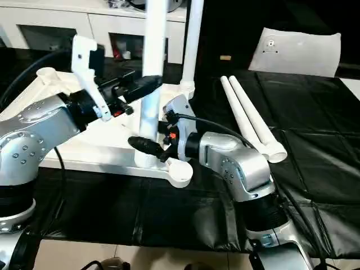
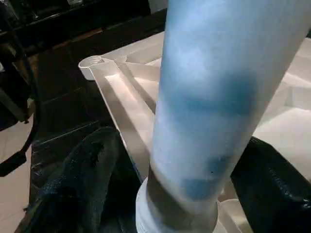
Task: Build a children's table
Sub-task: Pick table leg
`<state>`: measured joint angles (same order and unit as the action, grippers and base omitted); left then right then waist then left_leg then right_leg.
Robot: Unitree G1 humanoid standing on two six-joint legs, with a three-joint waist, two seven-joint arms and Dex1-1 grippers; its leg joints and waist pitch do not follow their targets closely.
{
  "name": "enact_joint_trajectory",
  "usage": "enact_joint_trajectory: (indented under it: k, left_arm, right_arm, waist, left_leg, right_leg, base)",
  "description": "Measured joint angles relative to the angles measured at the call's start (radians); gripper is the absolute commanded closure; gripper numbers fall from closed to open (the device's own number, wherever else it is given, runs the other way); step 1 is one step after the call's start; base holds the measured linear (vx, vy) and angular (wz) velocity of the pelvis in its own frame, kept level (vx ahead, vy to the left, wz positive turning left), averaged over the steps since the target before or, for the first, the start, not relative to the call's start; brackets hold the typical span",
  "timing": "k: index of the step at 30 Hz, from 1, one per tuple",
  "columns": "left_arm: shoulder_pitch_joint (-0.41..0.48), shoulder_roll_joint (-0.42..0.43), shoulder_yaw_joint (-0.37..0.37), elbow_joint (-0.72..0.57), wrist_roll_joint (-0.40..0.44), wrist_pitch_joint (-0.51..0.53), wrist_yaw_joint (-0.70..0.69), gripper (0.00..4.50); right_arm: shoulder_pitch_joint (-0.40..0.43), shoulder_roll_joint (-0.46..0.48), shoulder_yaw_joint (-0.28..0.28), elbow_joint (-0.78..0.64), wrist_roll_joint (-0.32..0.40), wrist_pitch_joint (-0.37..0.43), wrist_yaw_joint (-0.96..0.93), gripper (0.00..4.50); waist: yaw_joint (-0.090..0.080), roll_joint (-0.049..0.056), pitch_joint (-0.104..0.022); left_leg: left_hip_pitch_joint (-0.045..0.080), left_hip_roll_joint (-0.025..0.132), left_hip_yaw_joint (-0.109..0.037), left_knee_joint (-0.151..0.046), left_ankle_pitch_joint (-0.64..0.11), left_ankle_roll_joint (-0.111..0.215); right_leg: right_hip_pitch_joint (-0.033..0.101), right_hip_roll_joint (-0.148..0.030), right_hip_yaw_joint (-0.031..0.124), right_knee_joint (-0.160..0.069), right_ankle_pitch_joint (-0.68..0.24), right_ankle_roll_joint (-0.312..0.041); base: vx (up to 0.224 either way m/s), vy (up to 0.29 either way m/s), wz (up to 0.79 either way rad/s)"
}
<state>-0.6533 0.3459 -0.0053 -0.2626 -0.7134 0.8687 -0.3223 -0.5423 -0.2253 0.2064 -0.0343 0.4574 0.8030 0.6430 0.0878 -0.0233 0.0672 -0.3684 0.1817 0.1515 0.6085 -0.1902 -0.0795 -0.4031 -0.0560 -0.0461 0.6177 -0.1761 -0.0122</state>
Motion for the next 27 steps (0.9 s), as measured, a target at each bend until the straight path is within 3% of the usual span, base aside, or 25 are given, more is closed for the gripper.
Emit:
enact_joint_trajectory:
  k: [17,24,27]
  left_arm:
    - [-0.013,-0.009,-0.012,-0.026,0.011,0.010,-0.023,2.77]
    - [-0.013,-0.017,-0.009,-0.026,0.012,0.019,-0.023,2.78]
    - [-0.013,-0.013,-0.007,-0.026,0.013,0.019,-0.023,2.78]
  right_arm:
    - [0.000,0.018,-0.004,0.047,0.003,0.002,0.015,2.50]
    - [0.000,0.023,-0.006,0.055,0.003,-0.001,0.020,2.58]
    - [0.000,0.026,-0.006,0.054,0.005,-0.001,0.022,1.86]
  waist:
    - [0.000,0.000,0.000]
    - [0.000,0.000,0.000]
    - [0.000,0.000,0.000]
  left_leg:
    - [0.000,0.000,0.000,0.000,0.000,0.000]
    - [0.000,0.000,0.000,0.000,0.000,0.000]
    - [0.000,0.000,0.000,0.000,0.000,0.000]
  right_leg:
    - [0.000,0.000,0.000,0.000,0.000,0.001]
    - [0.000,0.000,0.000,0.000,0.000,0.001]
    - [0.000,0.000,0.000,0.000,0.000,0.001]
  base:
    - [0.000,0.000,0.00]
    - [0.000,0.000,0.00]
    - [0.000,0.000,0.00]
